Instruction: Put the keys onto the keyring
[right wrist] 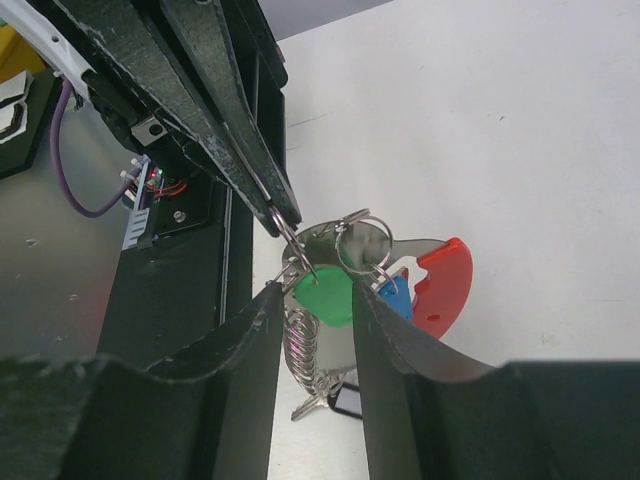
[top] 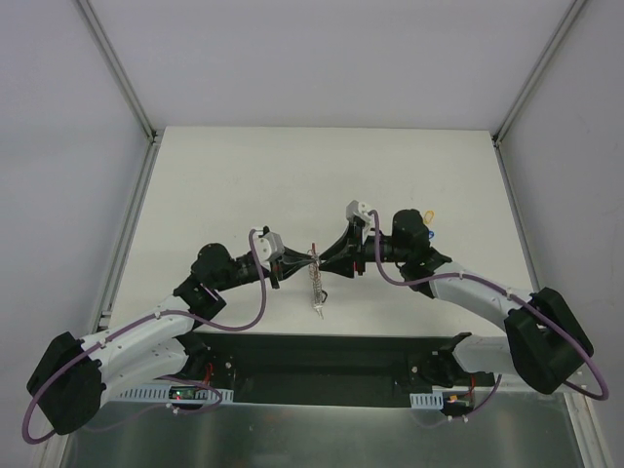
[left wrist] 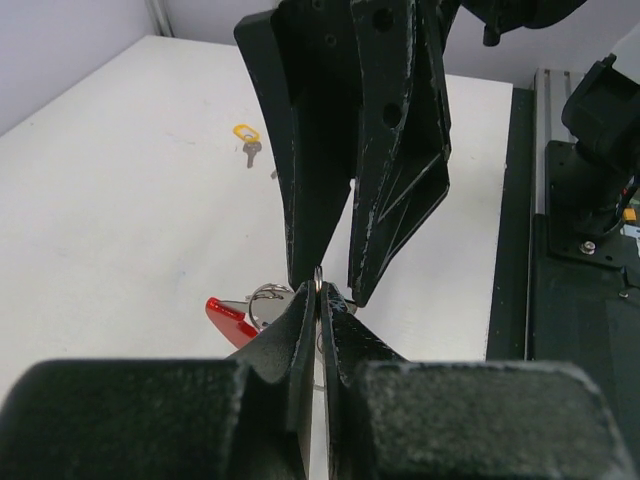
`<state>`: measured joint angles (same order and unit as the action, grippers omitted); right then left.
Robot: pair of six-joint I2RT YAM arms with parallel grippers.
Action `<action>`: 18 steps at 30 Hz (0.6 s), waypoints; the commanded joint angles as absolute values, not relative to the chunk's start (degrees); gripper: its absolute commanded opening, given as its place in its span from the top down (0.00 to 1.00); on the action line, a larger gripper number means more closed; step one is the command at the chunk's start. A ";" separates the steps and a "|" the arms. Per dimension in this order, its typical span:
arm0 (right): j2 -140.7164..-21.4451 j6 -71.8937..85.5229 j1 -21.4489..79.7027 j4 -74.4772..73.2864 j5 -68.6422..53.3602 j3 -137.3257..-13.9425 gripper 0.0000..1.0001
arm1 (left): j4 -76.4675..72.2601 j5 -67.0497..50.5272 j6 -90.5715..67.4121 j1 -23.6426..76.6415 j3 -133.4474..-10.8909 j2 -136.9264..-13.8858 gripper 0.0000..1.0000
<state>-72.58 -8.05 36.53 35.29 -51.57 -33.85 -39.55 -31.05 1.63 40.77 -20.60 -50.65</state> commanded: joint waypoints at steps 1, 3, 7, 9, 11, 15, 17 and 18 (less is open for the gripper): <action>-72.60 -6.59 35.86 41.04 -53.79 -34.98 0.64 | -48.16 -33.05 0.18 40.17 -19.95 -49.31 1.00; -72.60 -6.16 35.60 41.83 -53.70 -34.81 0.64 | -48.16 -33.66 0.18 40.17 -19.86 -49.13 1.00; -72.68 -4.58 34.98 44.20 -54.40 -33.93 0.64 | -47.99 -34.54 0.09 40.08 -19.69 -49.13 1.00; -72.60 -3.96 34.89 46.04 -55.71 -33.75 0.64 | -47.99 -34.72 0.18 39.99 -19.77 -49.31 1.00; -72.86 -2.99 34.98 47.19 -56.51 -33.66 0.64 | -48.08 -34.98 0.09 39.99 -19.86 -49.31 1.00; -73.91 -2.37 34.89 48.60 -57.48 -33.84 0.68 | -48.16 -35.59 0.17 39.99 -20.13 -49.40 1.00; -74.44 -2.02 34.98 49.04 -57.92 -34.01 0.71 | -48.16 -35.68 0.18 39.99 -20.13 -49.31 1.00; -74.53 -2.02 34.89 49.22 -58.53 -34.01 0.71 | -48.16 -35.60 0.18 39.99 -20.13 -49.13 1.00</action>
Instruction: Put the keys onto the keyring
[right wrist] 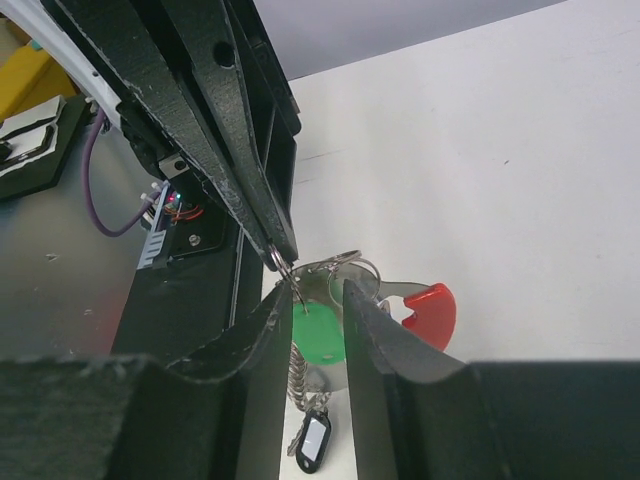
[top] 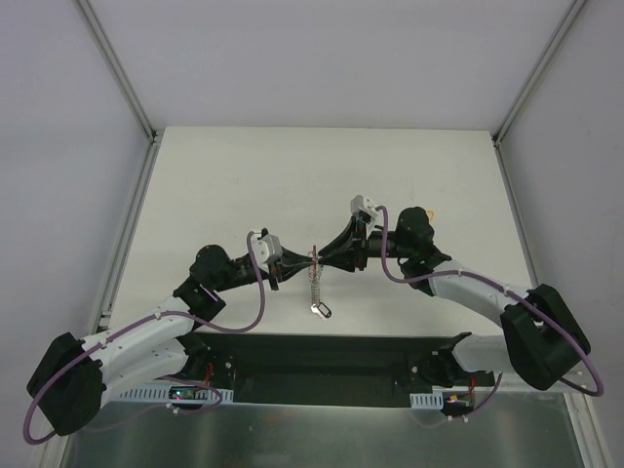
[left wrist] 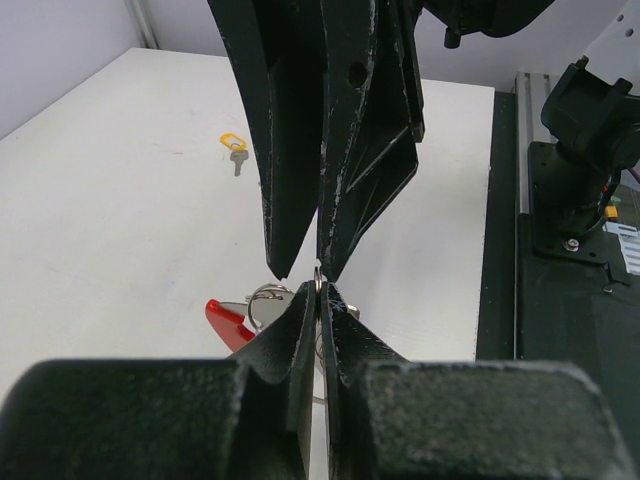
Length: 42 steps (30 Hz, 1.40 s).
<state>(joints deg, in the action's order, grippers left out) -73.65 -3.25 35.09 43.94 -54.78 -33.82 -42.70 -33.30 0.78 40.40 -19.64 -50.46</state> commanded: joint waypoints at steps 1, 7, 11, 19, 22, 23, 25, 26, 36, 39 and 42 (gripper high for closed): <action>-74.71 -2.02 34.89 49.22 -58.80 -34.10 0.71 | -48.16 -35.42 0.18 39.99 -20.04 -49.13 1.00; -75.67 -2.02 34.89 49.66 -60.29 -34.45 0.73 | -48.16 -35.16 0.09 39.99 -20.04 -48.60 1.00; -76.02 -1.93 34.89 49.83 -60.47 -34.45 0.87 | -48.16 -35.33 0.17 39.99 -20.04 -48.08 1.00; -76.81 -1.41 34.98 50.36 -60.56 -34.72 0.99 | -49.30 -38.23 -1.76 39.90 -20.39 -48.08 1.00; -77.08 -0.97 34.81 50.54 -60.91 -34.98 0.99 | -49.83 -39.80 -1.76 39.90 -20.83 -48.95 1.00; -77.34 -0.79 34.89 50.54 -61.17 -35.15 0.99 | -49.92 -40.34 -1.93 39.90 -21.00 -49.22 1.00; -77.61 -0.44 34.89 50.62 -61.35 -35.51 0.99 | -50.27 -42.09 -2.37 39.90 -21.44 -50.00 1.00; -78.04 -0.18 34.89 50.62 -61.52 -35.77 0.99 | -50.71 -42.80 -2.55 39.90 -21.53 -50.27 1.00; -80.24 2.28 34.98 50.71 -62.23 -37.27 0.99 | -52.91 -47.46 -3.52 39.90 -23.55 -53.88 1.00; -80.51 1.68 34.89 49.32 -60.47 -37.70 0.99 | -52.47 -46.58 -2.99 39.90 -23.20 -53.35 1.00; -80.25 -1.13 34.54 41.07 -54.60 -39.28 0.95 | -48.70 -44.66 -0.89 39.90 -23.55 -51.77 1.00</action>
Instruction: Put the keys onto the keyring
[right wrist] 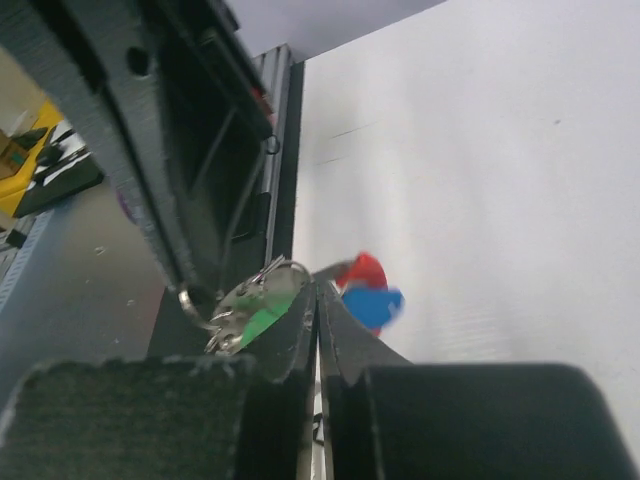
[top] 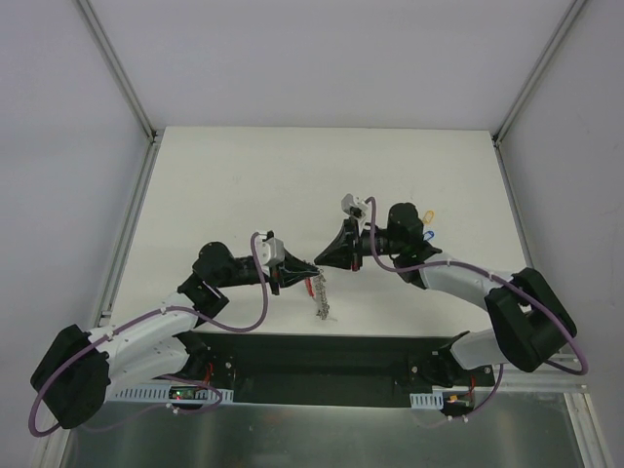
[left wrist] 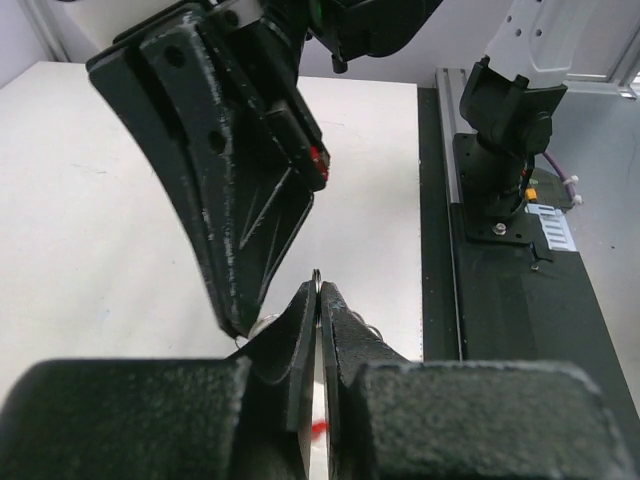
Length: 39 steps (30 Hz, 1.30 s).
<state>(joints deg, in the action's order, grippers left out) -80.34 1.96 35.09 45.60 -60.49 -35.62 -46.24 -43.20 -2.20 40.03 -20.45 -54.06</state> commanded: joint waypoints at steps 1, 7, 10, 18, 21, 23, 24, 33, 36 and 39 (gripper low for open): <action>-79.46 -3.06 34.02 35.39 -49.79 -40.07 0.87 | -47.04 -43.95 0.95 39.90 -23.73 -50.64 1.00; -75.77 -5.62 31.73 23.67 -32.81 -39.38 0.62 | -37.01 -36.31 5.09 39.29 -24.17 -47.20 1.00; -73.75 -7.73 31.73 19.43 -27.36 -39.46 0.54 | -34.37 -34.03 5.54 38.67 -24.61 -46.85 1.00; -64.62 -7.39 31.73 13.80 -8.55 -36.92 0.23 | -25.76 -27.43 5.89 36.83 -29.78 -49.38 1.00; -61.45 -5.98 31.64 11.18 1.20 -35.86 0.16 | -20.49 -26.63 5.80 35.86 -33.55 -51.76 1.00; -58.02 -4.66 31.55 9.85 8.33 -35.33 0.08 | -17.25 -25.76 5.36 35.60 -35.15 -52.55 1.00; -56.70 -3.96 31.55 8.89 10.35 -35.16 0.01 | -16.01 -24.62 5.19 35.51 -36.55 -53.08 1.00; -46.85 3.42 31.46 -5.42 26.45 -40.51 0.04 | -7.40 -21.97 3.70 32.35 -43.32 -55.10 1.00; -43.43 5.53 31.46 -11.58 27.25 -42.45 0.04 | -5.28 -21.71 2.03 30.59 -45.17 -56.42 1.00; -38.33 5.80 31.55 -14.93 25.40 -42.54 0.04 | -4.75 -21.09 0.18 29.36 -46.67 -57.92 1.00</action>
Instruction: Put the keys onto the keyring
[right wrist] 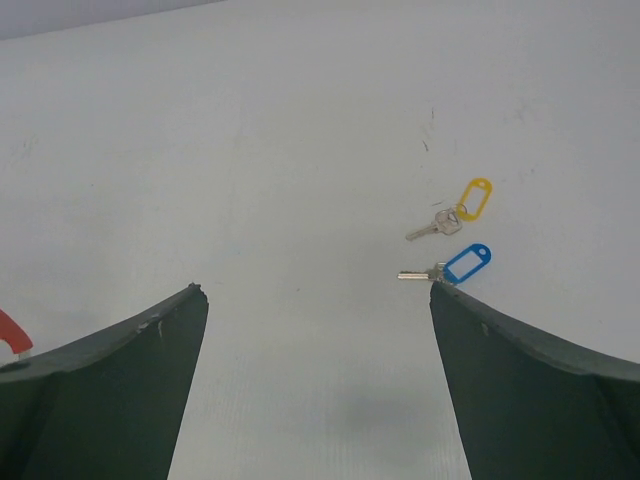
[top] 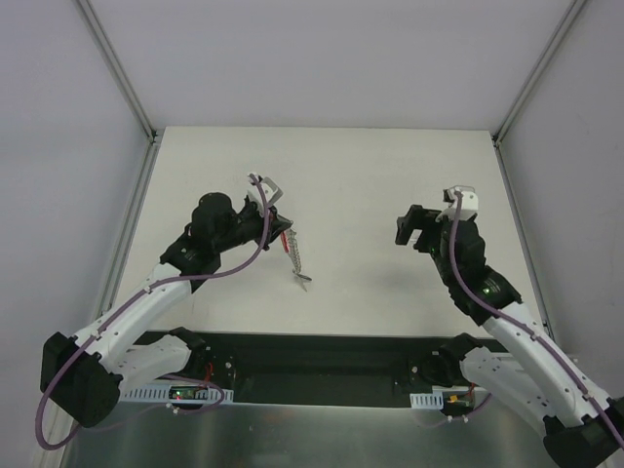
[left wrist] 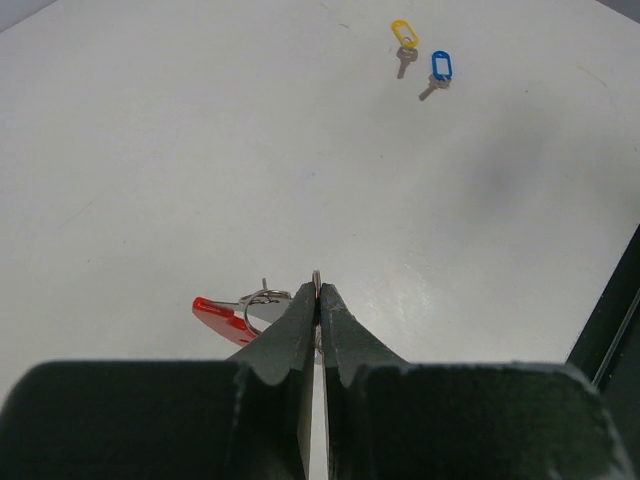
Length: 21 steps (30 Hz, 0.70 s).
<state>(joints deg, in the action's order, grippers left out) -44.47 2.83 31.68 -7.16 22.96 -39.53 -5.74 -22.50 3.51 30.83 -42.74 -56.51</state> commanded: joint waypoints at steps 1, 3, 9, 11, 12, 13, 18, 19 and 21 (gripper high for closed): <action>-36.84 6.32 31.55 -15.81 25.84 -42.45 0.04 | -4.66 -21.18 -1.91 29.01 -47.02 -58.27 1.00; -32.90 7.99 31.47 -19.50 27.24 -42.80 0.04 | -4.66 -21.09 -4.82 27.95 -48.16 -59.15 1.00; -27.78 8.80 31.55 -28.47 26.20 -45.44 0.04 | -4.48 -21.45 -7.56 25.49 -50.62 -60.29 1.00; -26.28 8.70 31.55 -29.61 26.01 -45.88 0.04 | -4.48 -20.75 -8.00 25.23 -51.58 -61.34 1.00; -25.84 8.79 31.55 -29.97 26.19 -45.97 0.04 | -4.48 -20.22 -8.43 25.05 -51.94 -61.87 1.00; -25.32 8.70 31.47 -30.32 26.28 -46.31 0.04 | -4.48 -20.04 -8.79 24.96 -52.38 -62.48 1.00; -24.61 8.26 31.47 -33.57 25.05 -48.34 0.04 | -4.48 -19.25 -9.05 24.79 -57.73 -69.25 1.00; -24.35 8.26 31.55 -33.92 24.96 -48.51 0.04 | -4.48 -19.25 -9.05 24.70 -58.79 -70.39 1.00; -23.65 7.74 31.46 -35.06 24.87 -49.04 0.04 | -4.57 -19.60 -9.66 24.70 -62.65 -74.25 1.00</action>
